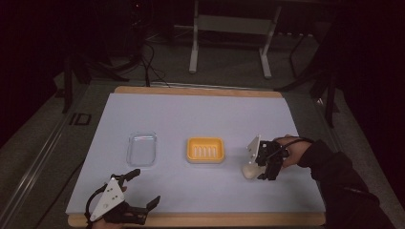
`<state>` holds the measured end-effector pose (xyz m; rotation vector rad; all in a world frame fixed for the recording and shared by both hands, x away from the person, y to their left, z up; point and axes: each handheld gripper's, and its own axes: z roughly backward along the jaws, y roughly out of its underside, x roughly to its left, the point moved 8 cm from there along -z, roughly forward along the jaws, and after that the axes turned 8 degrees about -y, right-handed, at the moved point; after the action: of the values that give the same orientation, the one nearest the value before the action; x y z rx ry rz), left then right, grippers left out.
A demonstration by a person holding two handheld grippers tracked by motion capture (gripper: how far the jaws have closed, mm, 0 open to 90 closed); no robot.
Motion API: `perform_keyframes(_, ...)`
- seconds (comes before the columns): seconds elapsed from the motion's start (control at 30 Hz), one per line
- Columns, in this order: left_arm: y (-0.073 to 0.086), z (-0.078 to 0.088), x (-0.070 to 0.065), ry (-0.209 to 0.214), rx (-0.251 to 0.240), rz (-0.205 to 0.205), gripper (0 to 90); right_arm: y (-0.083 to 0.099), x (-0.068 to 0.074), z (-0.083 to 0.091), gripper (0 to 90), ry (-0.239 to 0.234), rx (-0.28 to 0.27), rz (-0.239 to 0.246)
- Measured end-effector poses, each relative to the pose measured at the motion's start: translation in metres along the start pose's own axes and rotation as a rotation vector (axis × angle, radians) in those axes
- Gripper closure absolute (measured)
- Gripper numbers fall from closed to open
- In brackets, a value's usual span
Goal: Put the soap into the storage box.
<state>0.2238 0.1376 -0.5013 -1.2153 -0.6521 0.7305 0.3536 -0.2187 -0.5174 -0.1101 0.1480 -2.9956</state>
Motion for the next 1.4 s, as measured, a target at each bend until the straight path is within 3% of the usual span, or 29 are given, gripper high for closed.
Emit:
perform_keyframes(0.17, 0.0, 0.0, 0.0, 0.002, -0.002, 0.001, 1.2, 0.002, -0.002, -0.007, 23.7, -0.019, -0.031, 0.029)
perform_keyframes(0.27, 0.0, 0.0, 0.0, 0.001, 0.0, 0.0, 1.2, 0.004, -0.01, -0.011, 24.7, 0.015, -0.056, 0.016)
perform_keyframes(0.57, -0.003, -0.004, -0.002, 0.018, -0.009, 0.016, 1.2, 0.008, -0.011, -0.022, 26.8, -0.022, -0.053, 0.015)
perform_keyframes(0.77, -0.003, -0.006, -0.003, 0.037, -0.007, 0.018, 1.1, 0.013, -0.018, -0.036, 28.2, -0.038, -0.069, -0.019)
perform_keyframes(1.03, -0.002, -0.005, -0.004, 0.035, -0.006, 0.017, 1.1, 0.014, -0.019, -0.046, 31.6, -0.042, -0.064, -0.012)
perform_keyframes(1.23, -0.002, -0.005, -0.003, 0.042, -0.003, 0.024, 1.2, 0.018, -0.019, -0.053, 41.9, -0.05, -0.035, 0.003)
perform_keyframes(1.4, -0.001, -0.004, -0.004, 0.045, -0.003, 0.02, 1.1, 0.017, -0.019, -0.057, 43.9, -0.047, -0.013, 0.01)
